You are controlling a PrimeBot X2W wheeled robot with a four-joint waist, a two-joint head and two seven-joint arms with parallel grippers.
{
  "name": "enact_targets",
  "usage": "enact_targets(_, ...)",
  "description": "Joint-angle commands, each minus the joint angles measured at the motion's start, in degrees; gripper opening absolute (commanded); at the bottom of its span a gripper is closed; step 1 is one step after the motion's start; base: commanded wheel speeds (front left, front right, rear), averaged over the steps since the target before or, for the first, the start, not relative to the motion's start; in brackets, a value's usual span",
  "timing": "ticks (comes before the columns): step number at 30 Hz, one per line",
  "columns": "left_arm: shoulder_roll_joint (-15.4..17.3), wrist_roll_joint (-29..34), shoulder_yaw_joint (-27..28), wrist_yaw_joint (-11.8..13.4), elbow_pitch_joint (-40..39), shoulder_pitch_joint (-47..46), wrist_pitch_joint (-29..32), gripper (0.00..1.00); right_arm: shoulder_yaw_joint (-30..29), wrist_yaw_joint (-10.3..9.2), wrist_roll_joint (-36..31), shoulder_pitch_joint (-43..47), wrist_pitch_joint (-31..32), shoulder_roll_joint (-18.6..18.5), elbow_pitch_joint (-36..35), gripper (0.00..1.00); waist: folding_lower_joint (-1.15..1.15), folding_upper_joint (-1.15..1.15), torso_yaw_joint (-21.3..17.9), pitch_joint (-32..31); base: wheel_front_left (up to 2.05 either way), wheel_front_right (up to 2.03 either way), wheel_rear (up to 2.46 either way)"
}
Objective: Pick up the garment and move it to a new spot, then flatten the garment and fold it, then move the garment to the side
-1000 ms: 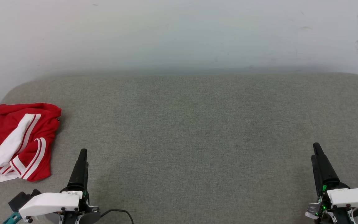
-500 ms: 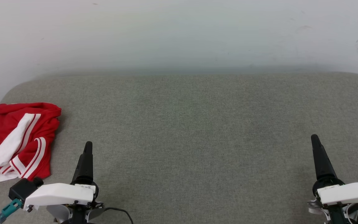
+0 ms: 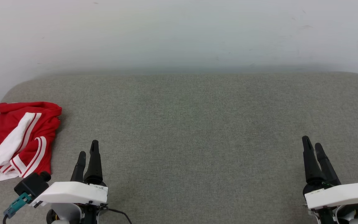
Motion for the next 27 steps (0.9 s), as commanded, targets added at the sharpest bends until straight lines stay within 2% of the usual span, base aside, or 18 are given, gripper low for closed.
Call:
enact_targets(1,0.15,2.31,-0.39,0.31,-1.23,-0.32,-0.68,1.0,0.16,0.01,-2.33,-0.36,-0.67,-0.05,-1.29,1.0,-0.01,0.0,0.03,0.01,0.0,0.0,0.0)
enact_targets(27,0.19,20.7,-3.14,2.43,-3.63,0.51,-4.78,1.0,1.81,0.01,-20.62,0.7,-4.82,-0.04,-3.32,1.0,-0.01,0.0,0.28,0.5,0.0,0.0,0.0)
